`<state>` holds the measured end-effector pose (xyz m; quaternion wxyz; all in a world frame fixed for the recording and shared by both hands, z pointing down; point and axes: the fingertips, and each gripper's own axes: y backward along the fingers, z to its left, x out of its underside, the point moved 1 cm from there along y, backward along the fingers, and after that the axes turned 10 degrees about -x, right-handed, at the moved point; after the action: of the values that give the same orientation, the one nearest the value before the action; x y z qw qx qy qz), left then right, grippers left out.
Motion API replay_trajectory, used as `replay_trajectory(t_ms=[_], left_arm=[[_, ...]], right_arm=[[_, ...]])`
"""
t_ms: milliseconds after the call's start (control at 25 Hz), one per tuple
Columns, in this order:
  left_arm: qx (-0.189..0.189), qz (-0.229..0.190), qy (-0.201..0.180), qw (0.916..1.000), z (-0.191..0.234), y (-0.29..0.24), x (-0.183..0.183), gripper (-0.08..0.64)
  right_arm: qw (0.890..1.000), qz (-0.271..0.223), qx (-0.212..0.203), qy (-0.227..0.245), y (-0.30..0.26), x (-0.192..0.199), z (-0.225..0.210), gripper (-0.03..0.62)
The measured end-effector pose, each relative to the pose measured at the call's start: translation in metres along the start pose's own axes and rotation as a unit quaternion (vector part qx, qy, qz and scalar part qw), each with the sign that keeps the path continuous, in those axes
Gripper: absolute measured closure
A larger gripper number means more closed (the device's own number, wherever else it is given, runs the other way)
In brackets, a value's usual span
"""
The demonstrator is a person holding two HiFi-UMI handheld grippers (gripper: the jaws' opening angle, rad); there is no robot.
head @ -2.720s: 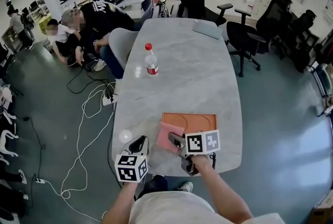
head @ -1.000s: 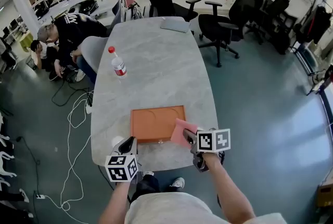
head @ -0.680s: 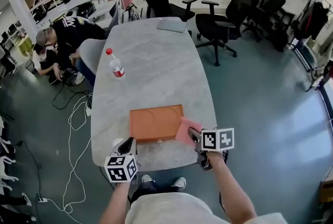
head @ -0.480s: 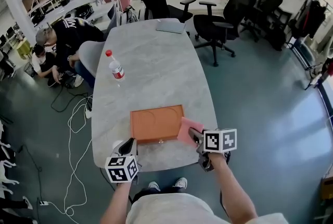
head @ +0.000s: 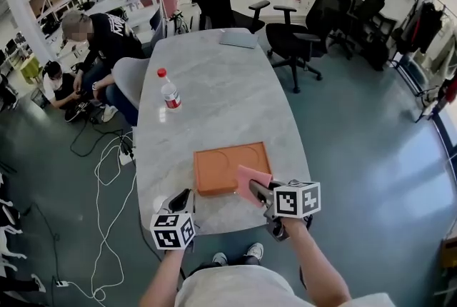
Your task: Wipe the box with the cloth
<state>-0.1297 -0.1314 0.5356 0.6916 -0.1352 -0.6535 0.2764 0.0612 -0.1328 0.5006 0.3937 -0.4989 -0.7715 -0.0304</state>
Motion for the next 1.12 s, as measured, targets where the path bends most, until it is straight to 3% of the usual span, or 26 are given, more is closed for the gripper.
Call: replay_trajectory(t_ms=[320,640,880,1120], left_arm=[[0.008,0.003,-0.003,1.0000,0.030,0.011,0.004,0.531],[0.010,0.015,-0.002,0.9998,0.055,0.025,0.021,0.531],[0.005,0.026,-0.003,0.9996,0.069,0.032,0.036,0.531],[0.008,0.030,-0.009,0.9995,0.073,0.032,0.044,0.531]], right_arm=[[0.999,0.009,-0.026,0.038,-0.050,0.025,0.039,0.578],[0.989,0.035,-0.042,0.137,-0.101,0.060,0.061,0.578],[0.982,0.052,-0.020,0.182,-0.122,0.087,0.050,0.578],[0.982,0.050,0.005,0.182,-0.128,0.094,0.033,0.578]])
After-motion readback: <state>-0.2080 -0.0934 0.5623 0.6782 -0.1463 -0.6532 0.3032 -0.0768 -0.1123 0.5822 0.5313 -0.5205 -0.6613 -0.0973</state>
